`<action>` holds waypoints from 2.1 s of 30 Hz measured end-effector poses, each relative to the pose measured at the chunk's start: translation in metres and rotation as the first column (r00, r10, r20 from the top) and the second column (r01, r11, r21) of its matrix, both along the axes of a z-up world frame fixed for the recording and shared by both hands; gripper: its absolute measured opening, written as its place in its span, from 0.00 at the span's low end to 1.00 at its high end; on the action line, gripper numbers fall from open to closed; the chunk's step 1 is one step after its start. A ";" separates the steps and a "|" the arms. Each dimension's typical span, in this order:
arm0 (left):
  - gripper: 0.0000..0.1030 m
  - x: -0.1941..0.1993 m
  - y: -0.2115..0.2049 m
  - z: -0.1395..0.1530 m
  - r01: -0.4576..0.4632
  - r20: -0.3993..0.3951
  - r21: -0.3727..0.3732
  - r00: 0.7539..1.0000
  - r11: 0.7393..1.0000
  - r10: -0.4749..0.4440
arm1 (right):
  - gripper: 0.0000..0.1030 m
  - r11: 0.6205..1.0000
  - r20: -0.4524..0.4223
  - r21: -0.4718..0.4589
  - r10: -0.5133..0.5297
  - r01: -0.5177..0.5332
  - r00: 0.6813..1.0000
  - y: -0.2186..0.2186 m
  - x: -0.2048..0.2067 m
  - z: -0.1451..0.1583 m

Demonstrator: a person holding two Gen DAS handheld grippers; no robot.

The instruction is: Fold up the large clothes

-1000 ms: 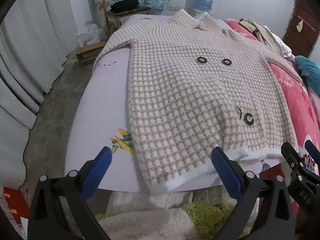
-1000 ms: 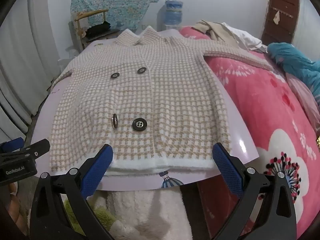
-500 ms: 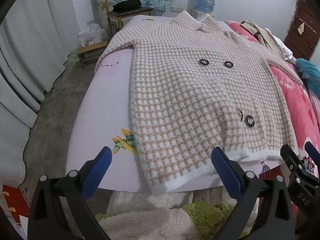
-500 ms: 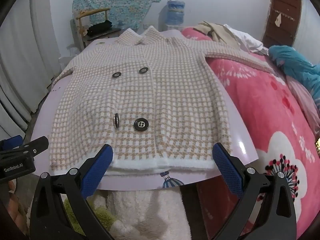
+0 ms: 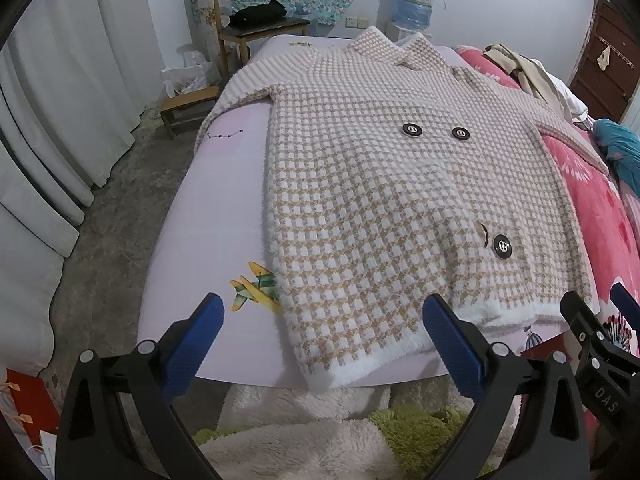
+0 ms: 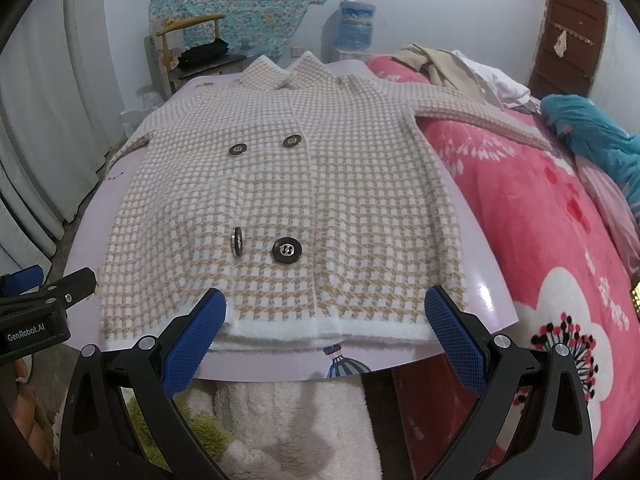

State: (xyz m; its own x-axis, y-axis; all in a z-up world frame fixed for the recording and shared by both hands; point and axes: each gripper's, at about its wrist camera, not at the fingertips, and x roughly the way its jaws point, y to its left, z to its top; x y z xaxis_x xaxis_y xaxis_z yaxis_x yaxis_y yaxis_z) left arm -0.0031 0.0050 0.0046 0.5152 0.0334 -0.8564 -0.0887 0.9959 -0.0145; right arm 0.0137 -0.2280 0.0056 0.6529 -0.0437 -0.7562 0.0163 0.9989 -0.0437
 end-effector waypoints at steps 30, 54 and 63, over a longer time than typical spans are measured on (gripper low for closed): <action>0.95 -0.001 0.000 0.002 -0.003 0.009 0.000 1.000 1.000 0.003 | 0.93 1.000 0.008 -0.001 0.003 -0.003 1.000 -0.003 0.002 0.002; 0.95 0.000 0.000 0.000 -0.006 0.003 -0.002 1.000 1.000 0.006 | 0.93 0.999 -0.005 -0.032 -0.002 0.002 1.000 -0.005 0.003 -0.004; 0.95 0.005 0.000 -0.002 -0.005 -0.003 -0.001 1.000 1.000 0.005 | 0.93 0.999 -0.006 -0.040 -0.014 0.013 1.000 -0.008 0.006 -0.003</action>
State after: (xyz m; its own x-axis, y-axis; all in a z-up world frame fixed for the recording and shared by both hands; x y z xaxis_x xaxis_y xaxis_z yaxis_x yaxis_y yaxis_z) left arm 0.0015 0.0050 0.0029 0.5125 0.0353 -0.8580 -0.0938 0.9955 -0.0150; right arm 0.0195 -0.2357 0.0023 0.6474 -0.0829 -0.7576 0.0293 0.9960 -0.0839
